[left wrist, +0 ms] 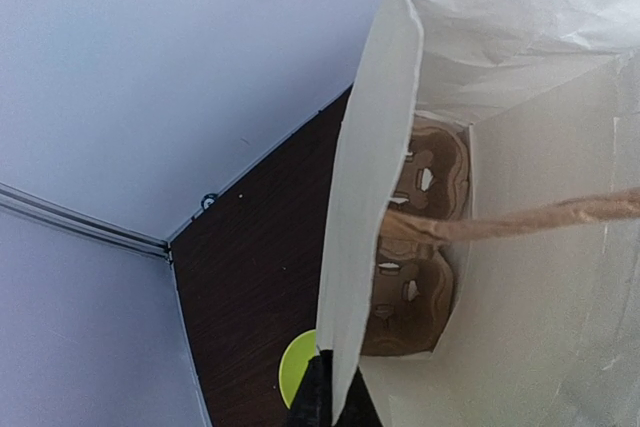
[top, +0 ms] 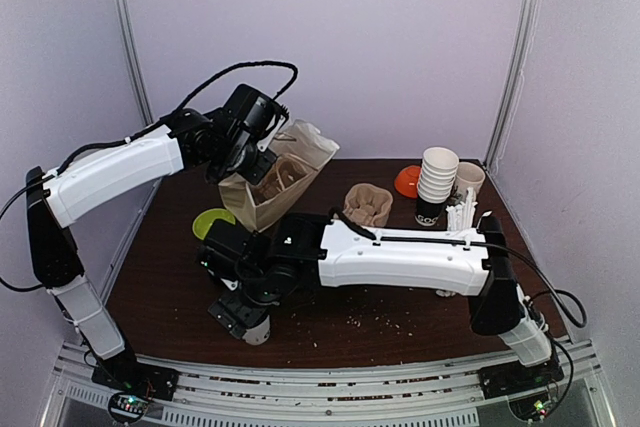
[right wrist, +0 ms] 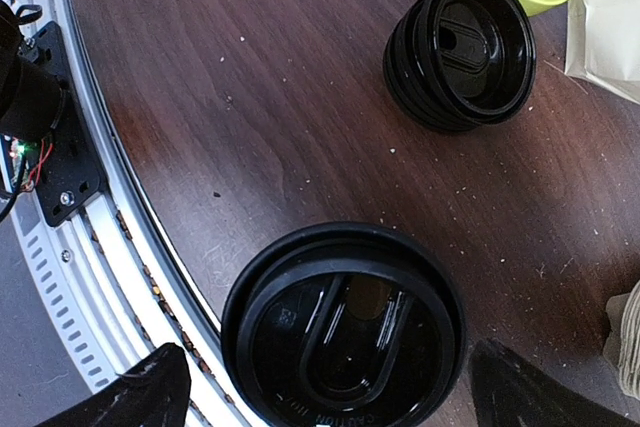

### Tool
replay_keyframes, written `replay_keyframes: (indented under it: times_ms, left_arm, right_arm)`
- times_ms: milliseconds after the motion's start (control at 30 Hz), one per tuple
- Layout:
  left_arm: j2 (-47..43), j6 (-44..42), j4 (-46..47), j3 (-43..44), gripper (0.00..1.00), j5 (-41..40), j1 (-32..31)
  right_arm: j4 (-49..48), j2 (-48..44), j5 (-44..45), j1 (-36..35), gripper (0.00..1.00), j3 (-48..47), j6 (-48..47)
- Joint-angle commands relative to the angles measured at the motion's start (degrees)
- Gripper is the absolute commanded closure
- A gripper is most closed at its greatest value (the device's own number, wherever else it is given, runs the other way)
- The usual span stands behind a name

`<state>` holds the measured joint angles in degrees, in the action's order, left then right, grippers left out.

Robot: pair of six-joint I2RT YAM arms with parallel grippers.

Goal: Pack the takeout coffee

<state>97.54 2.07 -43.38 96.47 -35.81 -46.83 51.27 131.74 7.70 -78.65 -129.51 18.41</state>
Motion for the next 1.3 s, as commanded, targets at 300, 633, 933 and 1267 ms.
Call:
replay_keyframes:
  times_ms: [300, 633, 933, 1267]
  left_arm:
    - [0.16, 1.06, 0.26, -0.58, 1.00, 0.77, 0.18]
    - [0.44, 0.98, 0.23, -0.77, 1.00, 0.88, 0.16]
    - [0.50, 0.94, 0.33, -0.58, 1.00, 1.13, 0.17]
    - [0.14, 1.05, 0.31, -0.88, 1.00, 1.18, 0.23]
  right_arm:
    - [1.16, 1.75, -0.10, 0.58, 0.04, -1.04, 0.51]
    - [1.62, 2.10, 1.73, 0.61, 0.00, -0.59, 0.44]
    - [1.70, 1.80, 0.82, 0.59, 0.06, -0.56, -0.13]
    - [-1.06, -2.39, 1.12, 0.52, 0.24, 3.41, 0.57]
